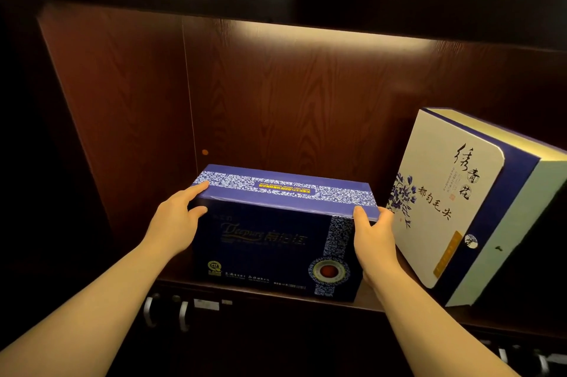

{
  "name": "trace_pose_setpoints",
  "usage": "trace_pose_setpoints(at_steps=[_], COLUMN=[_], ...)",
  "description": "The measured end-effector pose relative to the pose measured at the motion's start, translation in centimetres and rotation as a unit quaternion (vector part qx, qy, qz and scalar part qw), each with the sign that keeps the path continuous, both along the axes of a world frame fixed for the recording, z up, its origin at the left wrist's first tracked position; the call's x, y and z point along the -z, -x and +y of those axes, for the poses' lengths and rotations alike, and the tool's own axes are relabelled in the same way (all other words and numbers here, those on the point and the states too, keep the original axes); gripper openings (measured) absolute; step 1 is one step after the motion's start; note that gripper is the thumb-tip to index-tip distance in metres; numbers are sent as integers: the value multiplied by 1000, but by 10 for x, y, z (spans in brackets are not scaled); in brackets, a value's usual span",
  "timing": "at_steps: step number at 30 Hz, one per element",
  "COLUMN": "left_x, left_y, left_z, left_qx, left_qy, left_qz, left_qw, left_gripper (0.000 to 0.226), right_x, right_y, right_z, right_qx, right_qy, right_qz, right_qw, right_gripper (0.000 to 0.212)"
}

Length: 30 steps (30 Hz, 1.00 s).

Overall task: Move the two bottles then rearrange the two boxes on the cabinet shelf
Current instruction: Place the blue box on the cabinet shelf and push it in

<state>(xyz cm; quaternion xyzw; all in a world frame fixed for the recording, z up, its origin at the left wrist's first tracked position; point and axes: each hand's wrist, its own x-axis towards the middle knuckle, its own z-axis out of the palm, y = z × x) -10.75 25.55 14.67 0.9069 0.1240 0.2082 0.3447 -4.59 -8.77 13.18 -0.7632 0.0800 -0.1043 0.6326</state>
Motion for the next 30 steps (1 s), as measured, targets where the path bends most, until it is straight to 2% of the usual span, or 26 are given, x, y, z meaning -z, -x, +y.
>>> trace_pose_setpoints(at_steps=[30], left_x=[-1], left_y=[2], left_z=[7], left_qx=[-9], left_qy=[-13], left_qz=[6], left_qw=[1000], left_gripper=[53], right_x=[-5], right_y=[5], right_z=[11], right_qx=[-15], right_qy=[14], right_qz=[-16], right_qw=[1000], right_gripper=[32])
